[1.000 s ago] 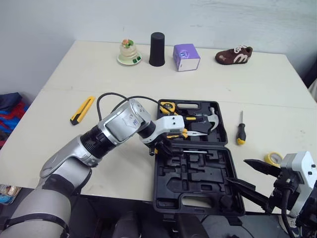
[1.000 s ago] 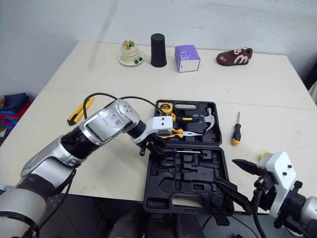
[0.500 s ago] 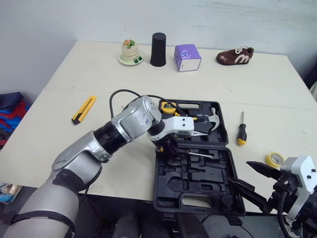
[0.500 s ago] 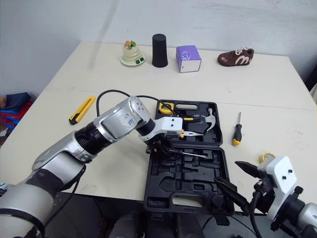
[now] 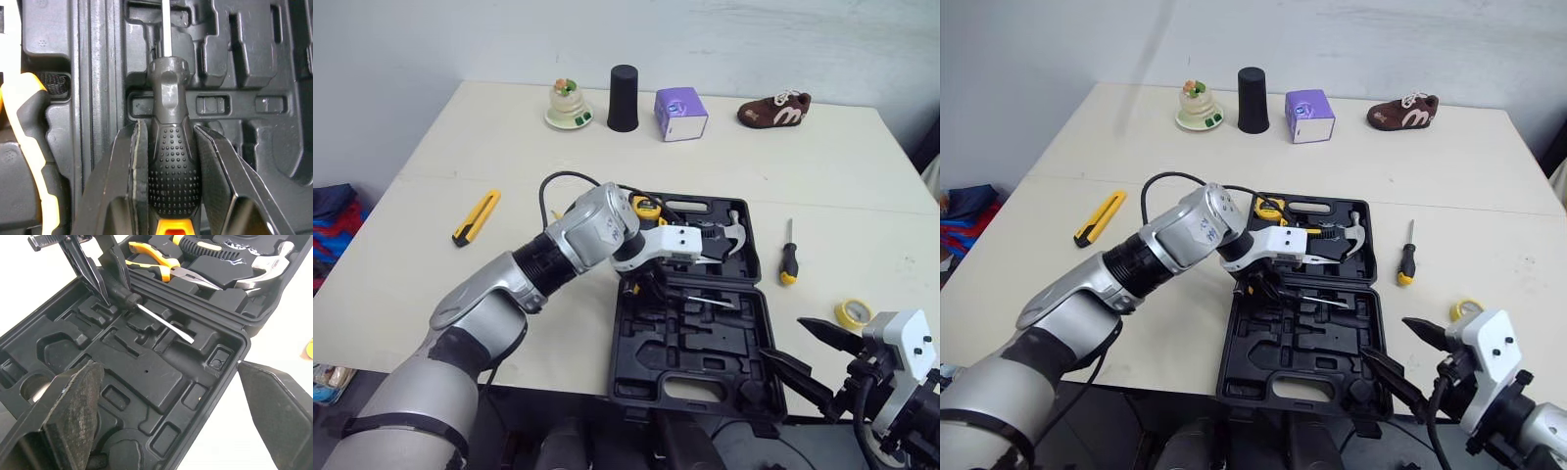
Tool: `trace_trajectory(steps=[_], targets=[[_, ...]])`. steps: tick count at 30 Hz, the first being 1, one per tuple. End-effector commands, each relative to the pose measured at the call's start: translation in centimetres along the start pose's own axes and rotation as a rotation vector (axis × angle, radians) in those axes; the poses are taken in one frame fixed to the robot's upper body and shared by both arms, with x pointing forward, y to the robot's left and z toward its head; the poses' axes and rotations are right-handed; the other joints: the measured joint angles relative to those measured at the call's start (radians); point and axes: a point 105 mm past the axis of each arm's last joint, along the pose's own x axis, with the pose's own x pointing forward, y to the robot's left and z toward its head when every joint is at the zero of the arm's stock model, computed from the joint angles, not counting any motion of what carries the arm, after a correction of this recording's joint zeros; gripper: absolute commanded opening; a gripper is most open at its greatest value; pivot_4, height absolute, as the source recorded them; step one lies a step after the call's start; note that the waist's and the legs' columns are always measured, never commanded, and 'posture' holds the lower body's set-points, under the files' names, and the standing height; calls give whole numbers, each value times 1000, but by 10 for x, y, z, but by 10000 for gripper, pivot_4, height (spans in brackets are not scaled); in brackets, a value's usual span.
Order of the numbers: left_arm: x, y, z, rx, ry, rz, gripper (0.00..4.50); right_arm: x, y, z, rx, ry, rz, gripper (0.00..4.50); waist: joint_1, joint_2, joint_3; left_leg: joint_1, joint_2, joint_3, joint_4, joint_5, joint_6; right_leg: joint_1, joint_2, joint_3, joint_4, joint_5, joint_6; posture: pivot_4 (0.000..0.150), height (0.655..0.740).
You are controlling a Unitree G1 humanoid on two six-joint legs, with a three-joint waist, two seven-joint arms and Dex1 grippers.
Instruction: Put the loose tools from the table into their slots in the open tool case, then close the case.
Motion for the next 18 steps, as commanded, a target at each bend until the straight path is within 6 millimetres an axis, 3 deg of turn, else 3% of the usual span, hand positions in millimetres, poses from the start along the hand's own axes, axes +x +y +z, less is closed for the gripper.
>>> trace_trajectory(steps=[1, 18], targets=[[-11, 14, -5, -31, 41, 86, 9889, 2, 12, 10, -52, -43, 25, 45000, -1, 0, 0, 0, 0, 0, 0, 0, 0, 0, 0, 0, 0, 0, 0, 1500, 7383], [-20, 21, -14, 138, 150, 115, 9889, 12, 12, 11, -50, -85, 34, 45000, 0, 0, 0, 1, 0, 0, 0, 0, 0, 0, 0, 0, 0, 0, 0, 1500, 7383]])
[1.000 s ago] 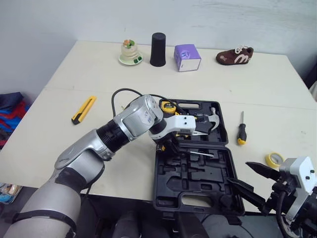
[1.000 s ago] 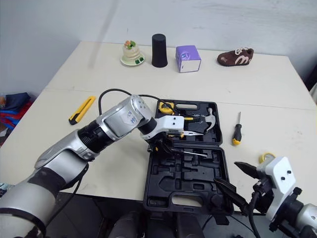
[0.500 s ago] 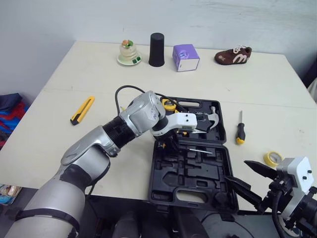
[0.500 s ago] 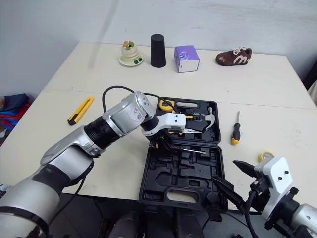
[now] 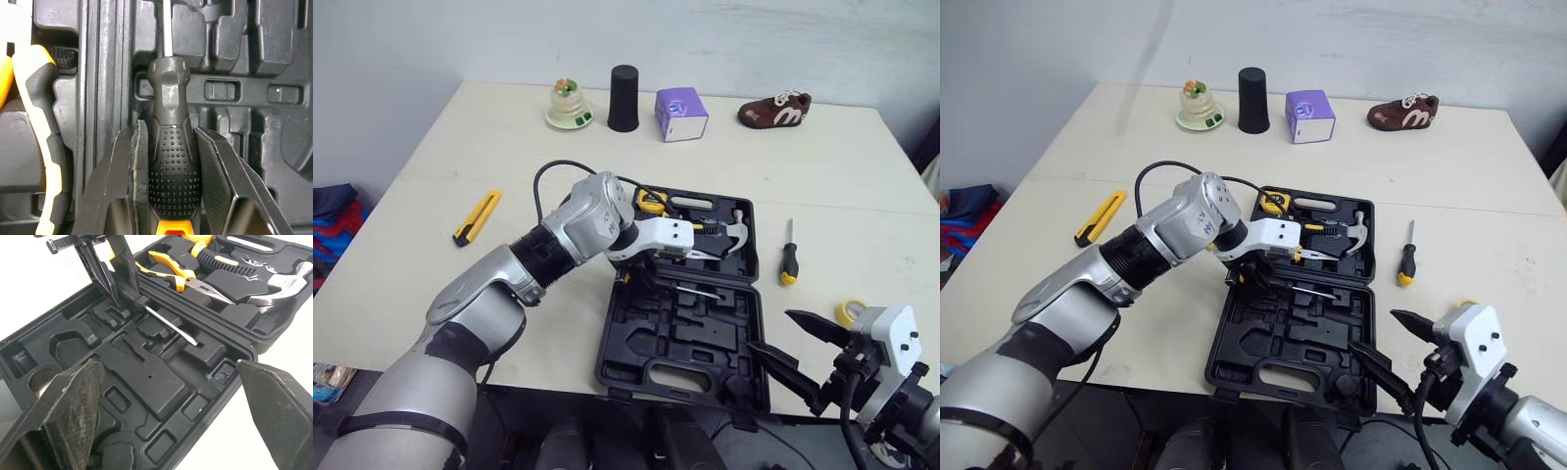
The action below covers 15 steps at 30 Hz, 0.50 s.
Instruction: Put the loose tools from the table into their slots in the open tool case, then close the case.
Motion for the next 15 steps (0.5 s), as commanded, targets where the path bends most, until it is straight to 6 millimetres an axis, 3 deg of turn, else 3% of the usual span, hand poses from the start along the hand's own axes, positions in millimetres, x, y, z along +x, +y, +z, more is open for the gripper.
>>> trace_trajectory(steps=[1, 12, 15], targets=[[-7, 9, -7, 30, 67, 48, 9889, 2, 7, 7, -33, -39, 9, 45000, 0, 0, 0, 0, 0, 0, 0, 0, 0, 0, 0, 0, 0, 0, 0, 1500, 7383], [2, 16, 2, 96, 48, 60, 9889, 1, 8, 7, -39, -47, -6, 45000, 5, 0, 0, 0, -2, -1, 1, 0, 3, 2, -2, -1, -1, 1, 1, 1500, 7383], [-4, 13, 7, 106, 4, 41, 24013, 0, 9, 7, -37, -49, -9, 45000, 4, 0, 0, 0, -3, -1, 1, 0, 3, 2, -2, -1, -1, 1, 2, 1500, 7383]])
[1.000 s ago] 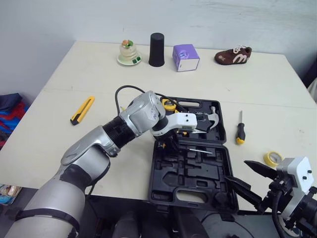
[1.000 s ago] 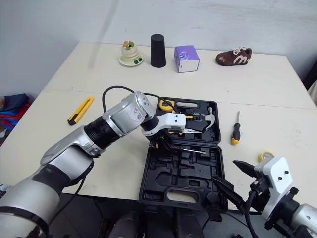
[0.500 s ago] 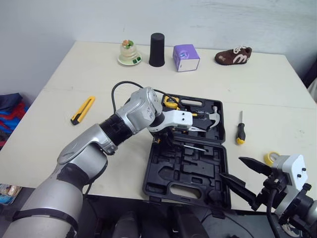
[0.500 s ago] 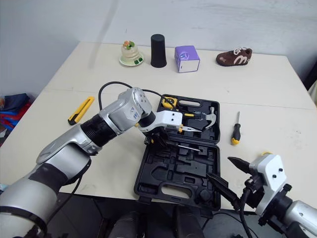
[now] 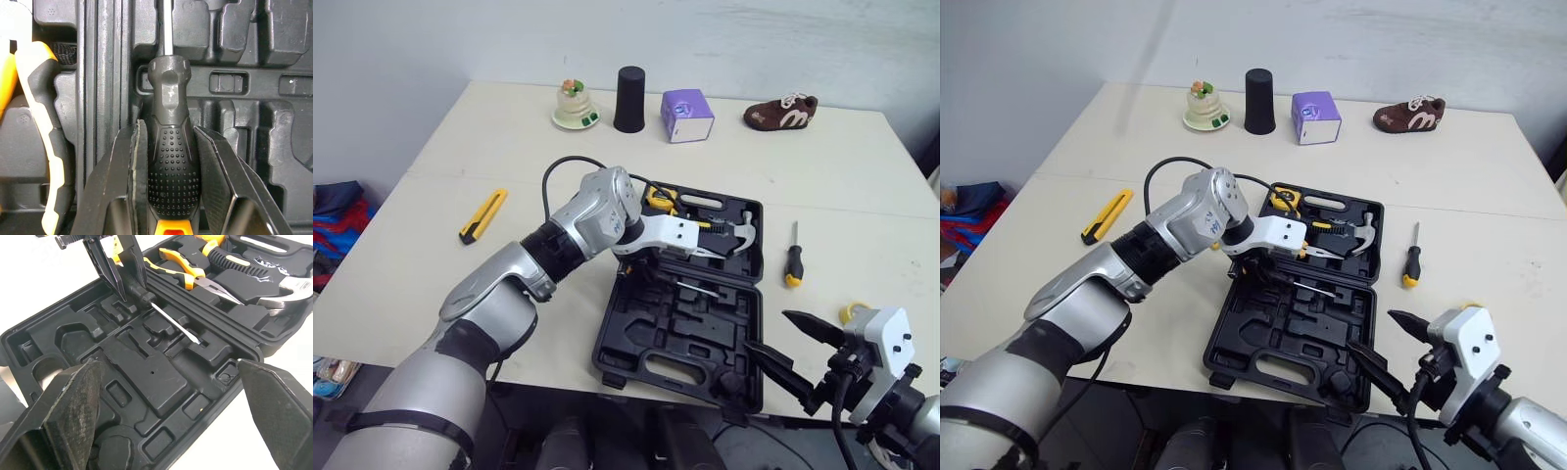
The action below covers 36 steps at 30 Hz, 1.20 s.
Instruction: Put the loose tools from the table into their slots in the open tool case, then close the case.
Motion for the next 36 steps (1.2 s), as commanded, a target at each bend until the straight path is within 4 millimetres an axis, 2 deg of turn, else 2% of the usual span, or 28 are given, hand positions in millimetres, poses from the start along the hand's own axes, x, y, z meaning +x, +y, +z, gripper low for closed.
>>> trace_trajectory(steps=[1, 4, 5, 6, 8, 11, 12, 14, 17, 18, 21, 22, 31, 36], targets=[[-10, 1, 3, 6, -27, 17, 28244, -2, 9, 11, -46, -39, 10, 45000, -1, 0, 0, 0, 0, 0, 0, 0, 0, 0, 0, 0, 0, 0, 0, 1500, 7383], [-41, -5, 22, 31, -189, 10, 41906, -3, 11, 11, -44, -37, 12, 45000, -2, 0, 0, -1, 0, 0, 0, 0, 0, -1, 0, 0, 0, 0, 0, 1500, 7383], [-52, -8, 29, 61, -269, -1, 44068, -3, 11, 11, -45, -37, 12, 45000, -5, 1, 0, -2, 0, 0, 0, 0, 0, -2, 0, 0, 0, 0, 0, 1500, 7383], [-58, -11, 33, 83, -319, -7, 44068, -3, 11, 11, -45, -36, 12, 45000, -6, 1, 0, -3, 1, 0, 0, 0, -1, -3, 0, 0, 1, 0, 0, 1500, 7383], [-71, -9, 27, 75, -385, 9, 44068, -3, 10, 11, -47, -35, 12, 45000, -5, 1, 0, -2, 1, 0, 0, 1, -2, -3, 1, -1, 1, 0, 0, 1500, 7383], [-76, 8, 12, -33, -588, 72, 44068, -1, 7, 13, -56, -38, 16, 45000, -6, 2, 0, -1, 1, 0, 0, 1, -2, -2, 1, -1, 1, 0, -1, 1500, 7383], [-76, 11, 9, -35, -675, 88, 40061, 0, 5, 14, -61, -37, 18, 45000, -5, 2, 0, 1, 1, 0, 0, 1, -2, -1, 1, -1, 2, 0, -1, 1500, 7383], [-73, 14, 4, -28, -762, 111, 35763, 0, 2, 15, -69, -33, 19, 45000, -3, 2, 0, 1, 1, 0, 0, 1, -2, -1, 1, -1, 2, 0, 0, 1500, 7383], [-54, 8, -8, -29, -846, 84, 20954, 0, -2, 16, -82, -27, 22, 45000, -2, 2, 0, -1, 1, 0, 1, 1, -2, -1, 1, -2, 1, 0, 0, 1500, 7383], [-46, 5, -11, -31, -867, 71, 17403, 1, -3, 17, -85, -27, 26, 45000, -2, 2, 0, -1, 1, 0, 1, 1, -3, -1, 1, -2, 1, 0, 0, 1500, 7383], [-21, -1, -17, -17, -854, 58, 3153, 1, -4, 20, -95, -27, 37, 45000, 0, 2, 0, -1, 1, 0, 1, 3, -5, -1, 1, -2, 0, 0, 0, 1500, 7383], [-15, -2, -18, -27, -852, 50, 338, 2, -4, 21, -97, -28, 40, 45000, 0, 2, 0, -2, 1, 0, 1, 3, -5, -1, 1, -2, -1, 0, 0, 1500, 7383], [7, 1, -12, -51, -822, 25, 338, 4, -4, 21, -95, -23, 53, 45000, -3, 2, 0, -2, 0, 0, 2, 0, -1, -1, 1, -2, 0, 1, 1, 1500, 7383], [22, 0, -18, -51, -743, 27, 338, 7, -5, 19, -88, -24, 52, 45000, -4, 2, 0, -1, 1, 0, 1, 0, -1, -1, 2, -2, 0, 1, 1, 1500, 7383]])
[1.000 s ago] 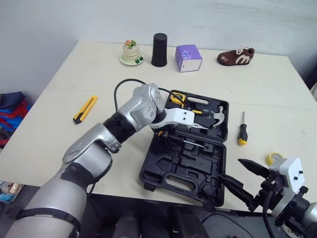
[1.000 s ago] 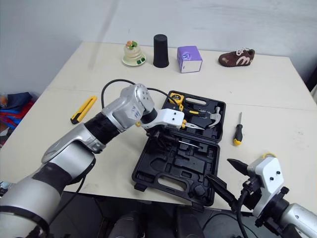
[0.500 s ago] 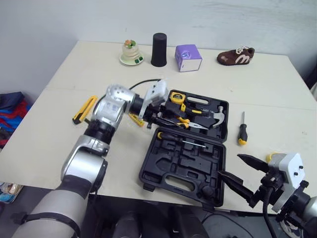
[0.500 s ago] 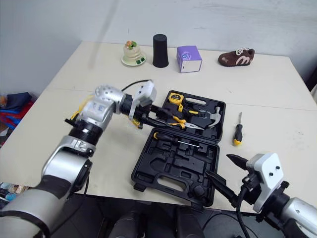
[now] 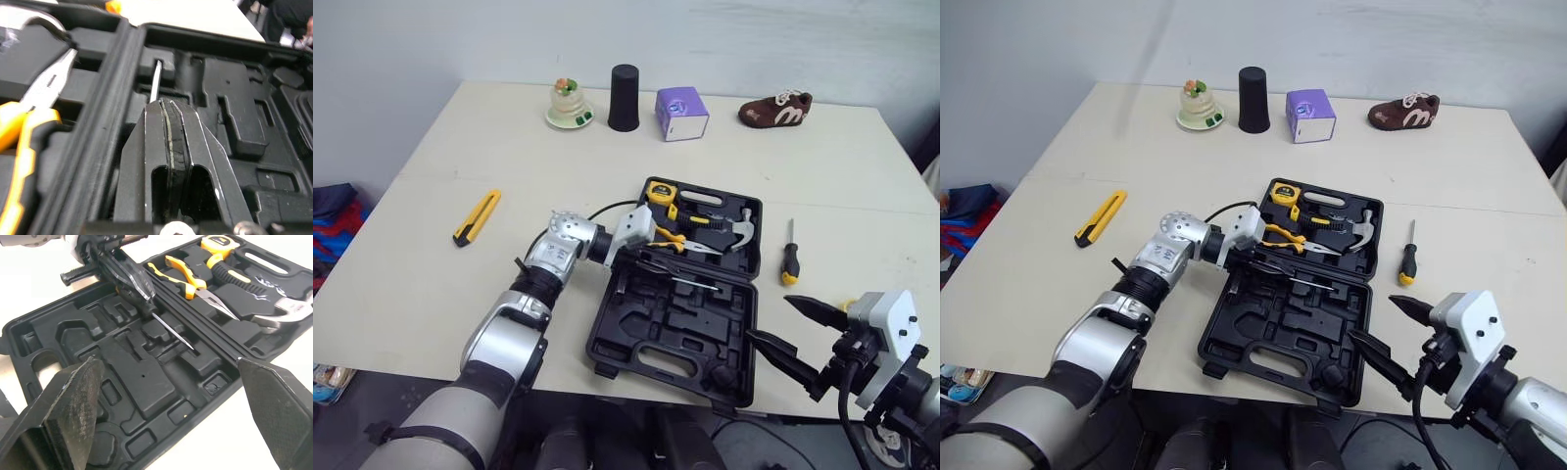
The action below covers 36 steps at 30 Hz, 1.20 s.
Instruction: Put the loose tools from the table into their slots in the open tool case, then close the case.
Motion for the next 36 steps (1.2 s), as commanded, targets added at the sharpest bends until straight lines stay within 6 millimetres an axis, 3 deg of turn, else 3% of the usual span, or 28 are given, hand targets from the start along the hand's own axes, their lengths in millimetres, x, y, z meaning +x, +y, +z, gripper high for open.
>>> trace_trajectory(steps=[1, 16, 23, 27, 31, 36], targets=[[5, 5, -1, 27, 56, 20, 338, 2, 3, 3, -9, -15, 14, 45000, 1, 0, 0, 0, 0, 0, 0, 0, 0, 0, 0, 0, 0, 0, 0, 1500, 7383], [4, 6, -8, 35, 97, 22, 338, -1, 2, -1, 5, -7, 1, 45000, 1, 0, 0, 1, -1, 0, 0, -1, 1, 1, -1, 0, 0, 0, 0, 1500, 7383], [13, 1, -34, 49, 244, 14, 338, 2, 3, -2, 10, -8, -1, 45000, 2, -2, -3, 3, -1, 0, 0, -1, 1, 3, -1, 0, -1, 0, 0, 1500, 7383], [16, -1, -49, 39, 329, 19, 338, 1, 3, -3, 12, -4, -11, 45000, 4, -9, -17, 3, -1, -1, 0, -1, 2, 5, -1, -1, -1, 0, 0, 1500, 7383], [15, -4, -64, 27, 414, 8, 338, -2, 3, -6, 17, 7, -21, 45000, 3, -11, -31, 6, 0, -4, 0, -3, 4, 11, -2, -4, -6, 1, 0, 1500, 7383], [19, -3, -53, 16, 352, 14, 338, -4, 2, -9, 22, 10, -29, 45000, 3, -9, -38, 15, 2, -5, -4, -6, 6, 30, -4, -9, -21, -1, -4, 1500, 7383]])
